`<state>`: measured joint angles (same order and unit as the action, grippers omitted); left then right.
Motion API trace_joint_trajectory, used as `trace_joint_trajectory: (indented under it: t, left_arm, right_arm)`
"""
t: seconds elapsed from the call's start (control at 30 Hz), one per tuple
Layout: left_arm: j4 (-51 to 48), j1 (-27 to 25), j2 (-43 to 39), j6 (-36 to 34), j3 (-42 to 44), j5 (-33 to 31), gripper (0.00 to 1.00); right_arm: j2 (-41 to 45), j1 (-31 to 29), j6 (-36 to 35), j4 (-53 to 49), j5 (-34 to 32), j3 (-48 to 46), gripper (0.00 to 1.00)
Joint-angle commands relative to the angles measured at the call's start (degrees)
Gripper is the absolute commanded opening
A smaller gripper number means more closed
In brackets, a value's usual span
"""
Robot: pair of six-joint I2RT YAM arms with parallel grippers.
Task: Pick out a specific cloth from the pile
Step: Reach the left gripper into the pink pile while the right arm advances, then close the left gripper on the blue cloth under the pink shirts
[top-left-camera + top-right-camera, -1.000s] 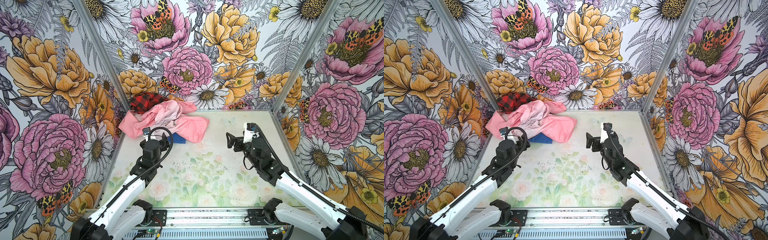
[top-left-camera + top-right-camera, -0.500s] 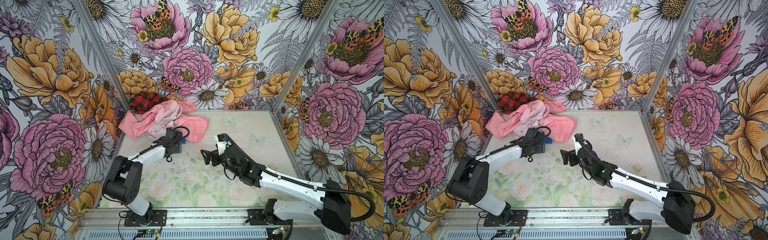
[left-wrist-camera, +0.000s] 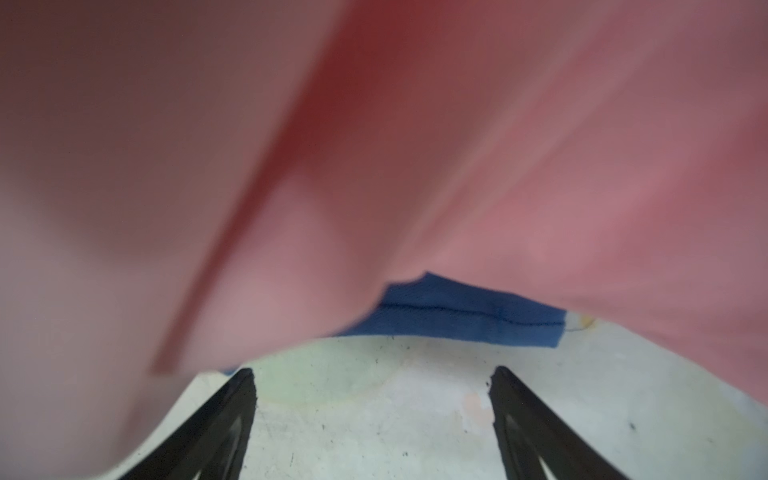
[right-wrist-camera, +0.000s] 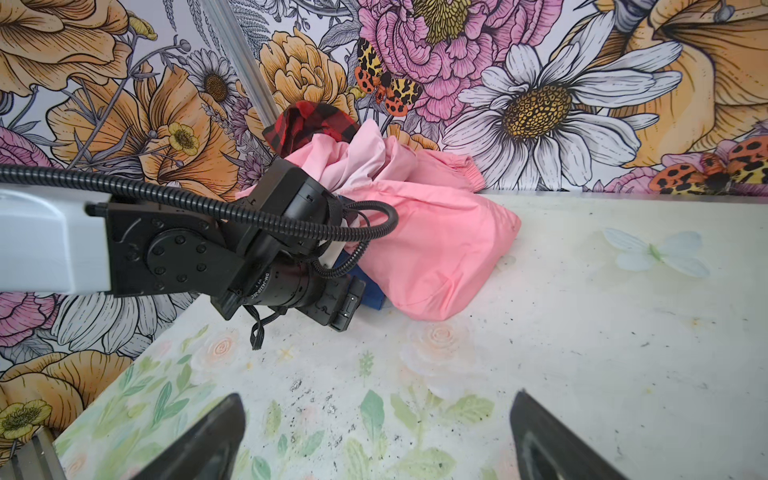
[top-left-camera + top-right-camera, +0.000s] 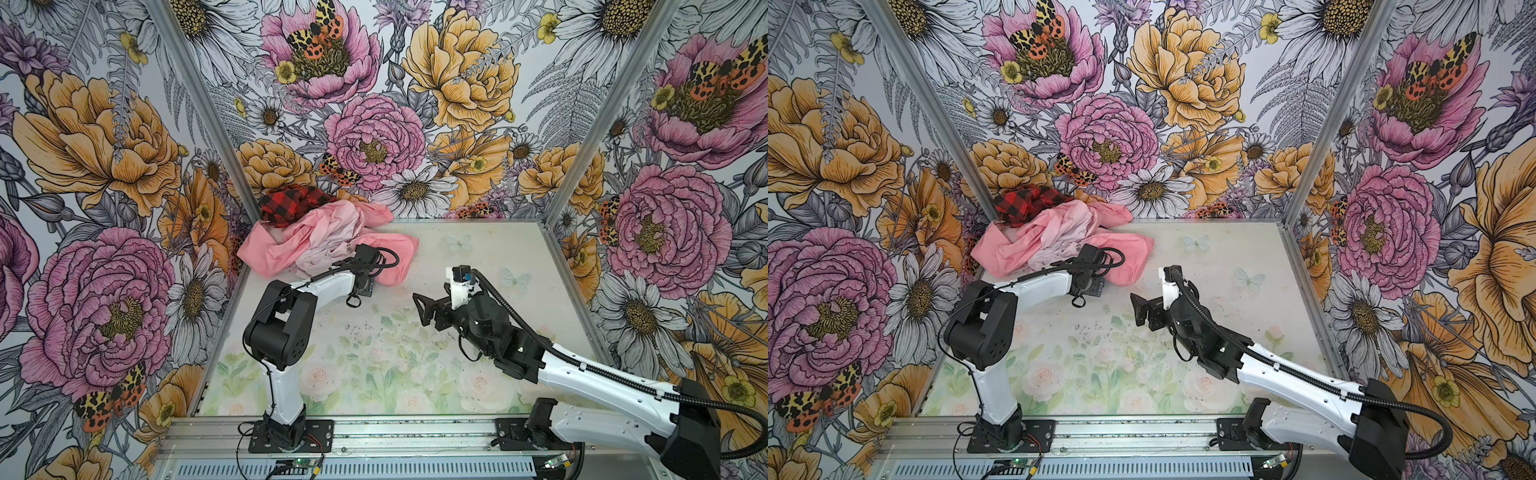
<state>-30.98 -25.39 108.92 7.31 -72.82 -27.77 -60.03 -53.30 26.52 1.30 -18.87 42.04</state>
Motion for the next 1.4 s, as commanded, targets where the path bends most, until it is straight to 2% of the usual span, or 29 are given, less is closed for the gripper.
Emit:
trace_joint_trajectory:
  t: [0.0,0.13,0.23,0.37,0.5,0.73,0.77,0.93,1.13,1.17,1.37]
  left_arm:
    - [-4.0,0.1,2.1,-5.5,-2.7,-6.4,0.89]
    - [-2.9,0.8,2.9,-8.6,-2.7,-8.8,0.89]
    - [-0.9,2.2,3.9,-11.0,-2.7,-6.3,0.89]
    - [0.9,2.3,5.3,-14.3,-3.7,-9.7,0.89]
    - [1.4,3.0,7.8,-16.3,-5.7,-9.8,0.88]
    - [4.8,3.8,11.0,-19.0,-7.0,-13.6,0.79]
    - [4.9,3.9,11.1,-19.0,-7.1,-13.6,0.77]
    - [4.8,3.6,10.6,-18.5,-6.6,-11.5,0.49]
    - [4.8,3.4,7.9,-16.5,-4.8,-12.1,0.05]
    - [4.6,3.4,7.2,-15.8,-4.3,-12.7,0.0]
    - [3.5,2.5,-2.5,-8.9,1.6,-15.0,0.0]
  right_arm:
    - [1.2,0.1,-1.4,-1.7,-2.3,-0.6,0.99]
    - [0.7,0.1,-1.1,-1.7,-2.0,-0.6,0.99]
    - [-0.3,0.2,-1.1,-1.7,-1.4,0.1,0.99]
    - [-1.4,0.1,-1.2,-1.7,-0.6,0.9,0.99]
    - [-2.6,0.2,-1.5,-1.7,-0.7,1.5,1.0]
    - [-3.1,0.2,-2.0,-2.0,-0.6,2.5,0.99]
    - [-3.0,0.2,-2.0,-2.0,-0.7,2.5,0.99]
    - [-2.9,0.3,-1.9,-2.2,-0.8,2.5,1.0]
    - [-2.5,0.3,-1.0,-2.6,0.2,2.6,1.0]
    - [-2.2,0.3,-0.9,-2.6,0.4,2.5,1.0]
    - [1.1,0.1,0.3,-3.0,0.6,0.5,0.99]
